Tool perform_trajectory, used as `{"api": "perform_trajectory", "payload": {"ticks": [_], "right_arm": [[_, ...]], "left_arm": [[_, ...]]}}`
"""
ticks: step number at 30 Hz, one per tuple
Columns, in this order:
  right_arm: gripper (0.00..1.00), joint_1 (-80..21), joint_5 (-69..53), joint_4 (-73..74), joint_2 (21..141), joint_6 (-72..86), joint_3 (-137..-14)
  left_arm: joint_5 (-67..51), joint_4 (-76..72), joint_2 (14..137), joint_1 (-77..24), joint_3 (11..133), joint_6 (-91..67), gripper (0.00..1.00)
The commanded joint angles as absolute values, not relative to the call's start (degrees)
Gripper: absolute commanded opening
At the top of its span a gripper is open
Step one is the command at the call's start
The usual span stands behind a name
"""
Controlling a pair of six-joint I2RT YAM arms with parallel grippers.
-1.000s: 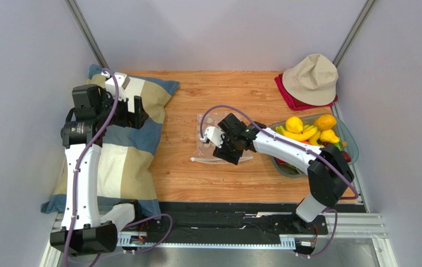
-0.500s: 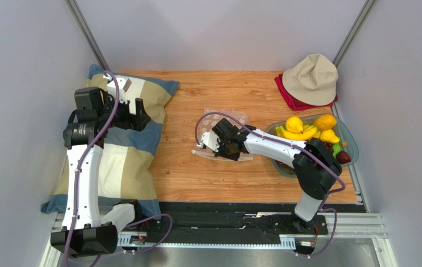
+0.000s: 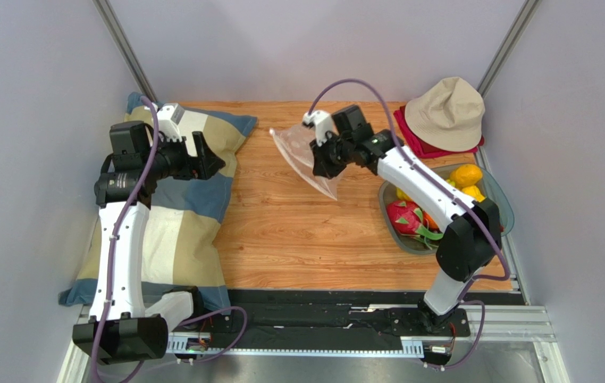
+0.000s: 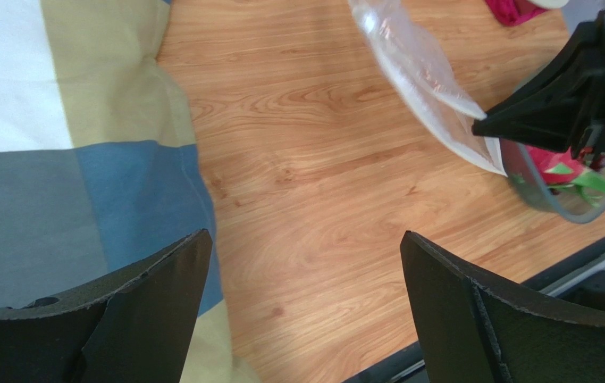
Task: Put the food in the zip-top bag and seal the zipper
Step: Pick up the zipper food storage bag at the center of the board, then open the zipper of the food storage bag at the center of the board.
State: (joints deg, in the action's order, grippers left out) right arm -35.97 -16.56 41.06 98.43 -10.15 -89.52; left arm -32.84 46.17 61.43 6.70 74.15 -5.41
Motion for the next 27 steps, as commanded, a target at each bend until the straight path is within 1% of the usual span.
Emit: {"api": "perform_trajectory", "payload": {"ticks": [1,5,8,10,12,14,19,23,24,27], "right_arm": [[0.0,-32.43,-29.6,37.19,95.01,7.36,-95.0],[0.0,-32.26,-34.35,29.29,93.69,18.87,-93.96],[0.0,-32.26,-38.57,18.06,93.34,30.12,-91.51],[0.0,-32.34,-41.9,14.26,94.47,37.04,-90.7],[0.0,-32.43,-42.8,11.62,95.44,39.98,-90.18],[0.0,-32.52,-42.37,9.94,96.24,41.39,-89.39],[0.0,-34.27,-41.23,8.97,96.77,41.14,-87.28],[0.0,-35.42,-39.91,9.84,96.85,39.38,-86.31],[0.0,-35.68,-39.73,9.76,97.12,38.77,-85.96],[0.0,-36.21,-39.2,9.41,97.56,38.67,-85.17]], "left_arm": [[-37.78,40.26,64.77,5.19,76.64,-14.58,0.94],[-37.18,36.31,67.14,1.24,80.49,-19.41,0.9],[-35.86,35.51,68.9,-1.84,83.48,-21.61,0.87],[-35.16,35.42,69.69,-3.07,84.28,-22.23,0.85],[-34.37,35.42,69.96,-5.09,84.29,-22.15,0.83],[-33.49,35.94,70.13,-7.45,83.76,-20.93,0.82],[-32.16,36.21,73.03,-9.58,82.27,-21.53,0.76],[-36.99,33.15,75.58,-9.67,80.78,-24.51,0.73],[-39.7,31.83,75.67,-9.67,79.99,-25.39,0.72],[-41.13,28.92,76.46,-10.28,77.52,-27.86,0.71]]}}
